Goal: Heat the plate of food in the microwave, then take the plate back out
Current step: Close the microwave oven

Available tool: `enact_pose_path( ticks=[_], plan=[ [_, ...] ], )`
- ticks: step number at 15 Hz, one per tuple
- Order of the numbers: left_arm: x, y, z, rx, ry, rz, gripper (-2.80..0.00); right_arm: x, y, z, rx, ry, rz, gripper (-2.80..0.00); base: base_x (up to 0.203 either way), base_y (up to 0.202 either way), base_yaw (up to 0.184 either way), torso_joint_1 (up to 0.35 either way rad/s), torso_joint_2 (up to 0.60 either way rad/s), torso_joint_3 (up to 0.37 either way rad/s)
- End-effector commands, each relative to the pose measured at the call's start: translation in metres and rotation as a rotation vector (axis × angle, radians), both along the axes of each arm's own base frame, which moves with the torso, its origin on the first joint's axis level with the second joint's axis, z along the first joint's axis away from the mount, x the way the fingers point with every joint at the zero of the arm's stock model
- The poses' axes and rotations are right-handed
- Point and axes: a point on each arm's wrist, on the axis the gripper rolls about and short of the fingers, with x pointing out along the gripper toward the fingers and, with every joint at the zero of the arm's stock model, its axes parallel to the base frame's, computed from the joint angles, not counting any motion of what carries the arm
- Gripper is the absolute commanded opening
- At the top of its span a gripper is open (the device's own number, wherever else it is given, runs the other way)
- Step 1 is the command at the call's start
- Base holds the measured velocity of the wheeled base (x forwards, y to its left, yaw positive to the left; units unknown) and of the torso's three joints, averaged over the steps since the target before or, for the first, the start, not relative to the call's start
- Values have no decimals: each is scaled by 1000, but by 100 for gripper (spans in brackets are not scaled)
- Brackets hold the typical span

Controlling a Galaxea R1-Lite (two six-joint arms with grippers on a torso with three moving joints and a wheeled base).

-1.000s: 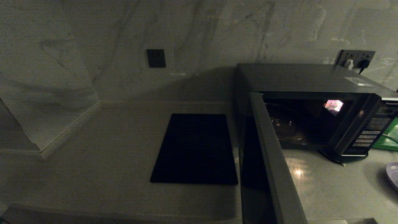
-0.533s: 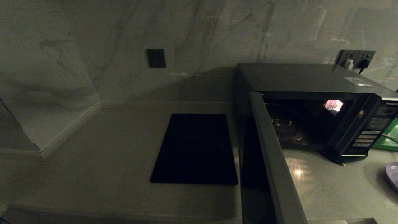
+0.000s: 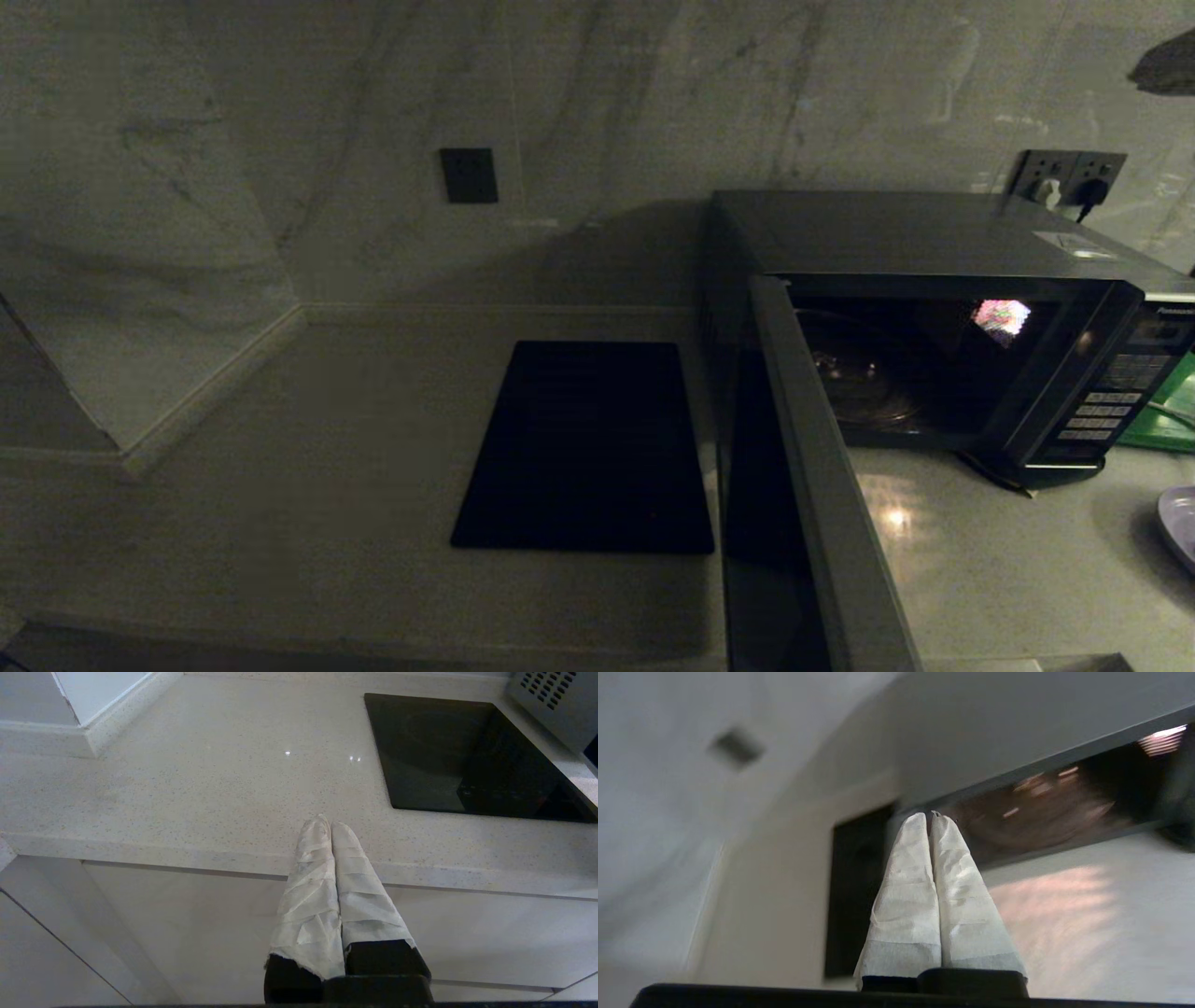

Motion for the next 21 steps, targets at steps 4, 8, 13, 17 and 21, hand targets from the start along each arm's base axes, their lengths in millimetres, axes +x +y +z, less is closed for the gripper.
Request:
enact_pose_path(
  ticks=[4, 8, 13, 17, 21],
  plan=[
    [0, 0, 0, -1, 0, 1, -280, 18, 48, -17, 36, 110, 249, -280, 0, 0, 0, 0, 0, 0],
    [0, 0, 0, -1, 0, 1, -280, 27, 61, -29, 143, 220, 350, -280, 0, 0, 0, 0, 0, 0],
    [0, 0, 0, -1, 0, 1, -280, 29, 68, -54, 190, 489, 417, -280, 0, 0, 0, 0, 0, 0],
    [0, 0, 0, -1, 1, 1, -280, 18, 73, -61, 160, 584, 469, -280, 0, 0, 0, 0, 0, 0],
    [0, 0, 0, -1, 1, 1, -280, 10, 92, -69, 130, 641, 561, -280, 0, 0, 0, 0, 0, 0]
  ],
)
